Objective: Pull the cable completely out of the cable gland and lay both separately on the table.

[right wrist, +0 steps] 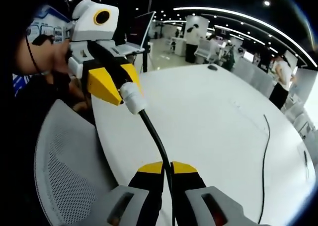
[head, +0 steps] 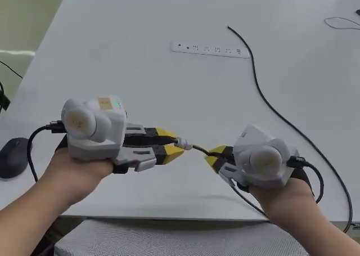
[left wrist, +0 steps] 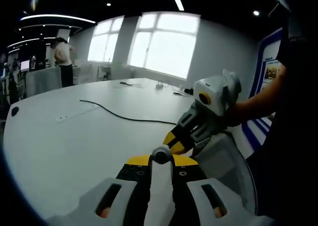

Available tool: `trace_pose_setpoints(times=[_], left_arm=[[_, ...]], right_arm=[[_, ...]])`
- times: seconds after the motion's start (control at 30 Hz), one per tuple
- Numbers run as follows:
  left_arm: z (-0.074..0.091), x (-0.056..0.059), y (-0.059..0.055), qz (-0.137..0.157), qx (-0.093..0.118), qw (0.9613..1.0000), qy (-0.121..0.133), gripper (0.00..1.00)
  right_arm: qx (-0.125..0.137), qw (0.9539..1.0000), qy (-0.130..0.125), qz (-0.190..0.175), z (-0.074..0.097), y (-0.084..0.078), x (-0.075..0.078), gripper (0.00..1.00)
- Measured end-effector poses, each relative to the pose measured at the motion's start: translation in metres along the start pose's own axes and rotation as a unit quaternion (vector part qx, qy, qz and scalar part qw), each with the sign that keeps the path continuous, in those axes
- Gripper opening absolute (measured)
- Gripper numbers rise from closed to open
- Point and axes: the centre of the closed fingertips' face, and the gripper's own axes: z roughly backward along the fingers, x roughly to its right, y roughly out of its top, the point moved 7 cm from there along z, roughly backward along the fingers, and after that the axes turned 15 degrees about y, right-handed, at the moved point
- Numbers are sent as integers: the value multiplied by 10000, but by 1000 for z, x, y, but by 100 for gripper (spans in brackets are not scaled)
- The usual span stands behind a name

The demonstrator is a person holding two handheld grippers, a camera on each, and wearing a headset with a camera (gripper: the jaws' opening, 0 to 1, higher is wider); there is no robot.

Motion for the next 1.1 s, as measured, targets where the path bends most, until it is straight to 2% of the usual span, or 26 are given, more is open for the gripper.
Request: trace_pose_setpoints(times=[0.23, 0.4, 0.5, 0.6, 0.67, 0.87, 1.1], left_arm=[[2, 0, 0, 46, 19, 10000, 28, 15], [3, 0, -1, 83, 35, 9999, 63, 15], [4, 0, -1, 119, 27, 9999, 90, 15], [5, 1, -3, 125, 18, 9999, 105, 15], [5, 2, -5, 124, -3, 9999, 112, 15], [2, 5, -8, 123, -36, 9999, 102, 15], [-3, 3, -14, 84, -54, 9999, 119, 15]], right_arm=[[-76, 9996, -128, -238, 6, -16, 4, 0], [-91, 9996, -167, -215, 9, -21, 3, 0], [-211, 9994, -218, -154, 11, -28, 5, 0], [-178, 9991, -259, -286, 16, -33, 10, 0], [-154, 9993, -290, -184, 18, -33, 10, 0], [-157, 9992, -308, -222, 19, -30, 13, 0], [-114, 9992, -332, -181, 22, -20, 17, 0]])
